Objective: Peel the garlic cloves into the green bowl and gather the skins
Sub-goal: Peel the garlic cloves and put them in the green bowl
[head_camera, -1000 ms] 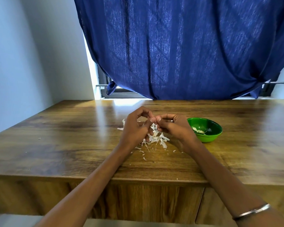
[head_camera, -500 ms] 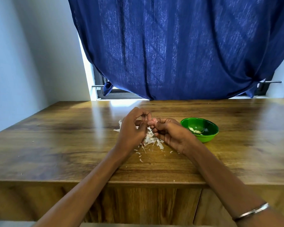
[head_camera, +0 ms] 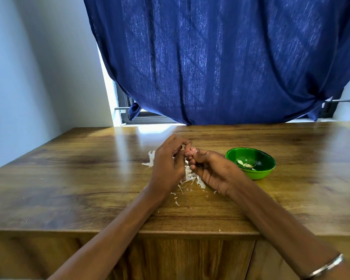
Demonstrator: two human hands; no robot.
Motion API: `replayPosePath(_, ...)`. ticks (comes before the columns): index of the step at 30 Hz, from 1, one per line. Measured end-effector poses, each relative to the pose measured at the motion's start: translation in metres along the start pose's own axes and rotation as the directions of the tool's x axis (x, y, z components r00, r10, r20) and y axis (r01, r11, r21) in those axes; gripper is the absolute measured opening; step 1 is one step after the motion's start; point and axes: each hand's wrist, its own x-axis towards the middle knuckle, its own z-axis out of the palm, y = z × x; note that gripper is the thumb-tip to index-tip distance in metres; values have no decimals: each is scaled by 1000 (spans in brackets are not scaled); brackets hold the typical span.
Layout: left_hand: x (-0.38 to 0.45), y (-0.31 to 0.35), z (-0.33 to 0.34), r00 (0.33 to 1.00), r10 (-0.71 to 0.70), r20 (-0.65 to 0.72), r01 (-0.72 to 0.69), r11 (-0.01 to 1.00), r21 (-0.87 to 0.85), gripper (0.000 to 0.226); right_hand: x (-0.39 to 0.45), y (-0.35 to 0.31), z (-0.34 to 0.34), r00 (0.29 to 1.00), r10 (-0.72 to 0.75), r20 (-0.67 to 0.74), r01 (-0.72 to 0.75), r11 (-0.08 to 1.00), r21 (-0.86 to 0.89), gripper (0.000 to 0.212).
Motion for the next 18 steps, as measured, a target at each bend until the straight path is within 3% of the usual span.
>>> replayPosePath(3,3,0,2,999,-21,-32,21,1000,-11,23,2,0,-1,1000,-27,10,27,999,37,22)
replayPosePath(8,3,-3,0,996,-54,-73,55,998,21,26,6,1,-3,992,-121,17,122,989,-79,10)
replayPosePath(12,3,-3,0,995,-58,-85,66,994,93,27,6,2,-5,981,-188,42,192,969,-155,13)
replayPosePath(18,2,-4,-1,995,-51,-80,57,996,71,27,6,2,-6,979,-203,32,206,960,-192,16)
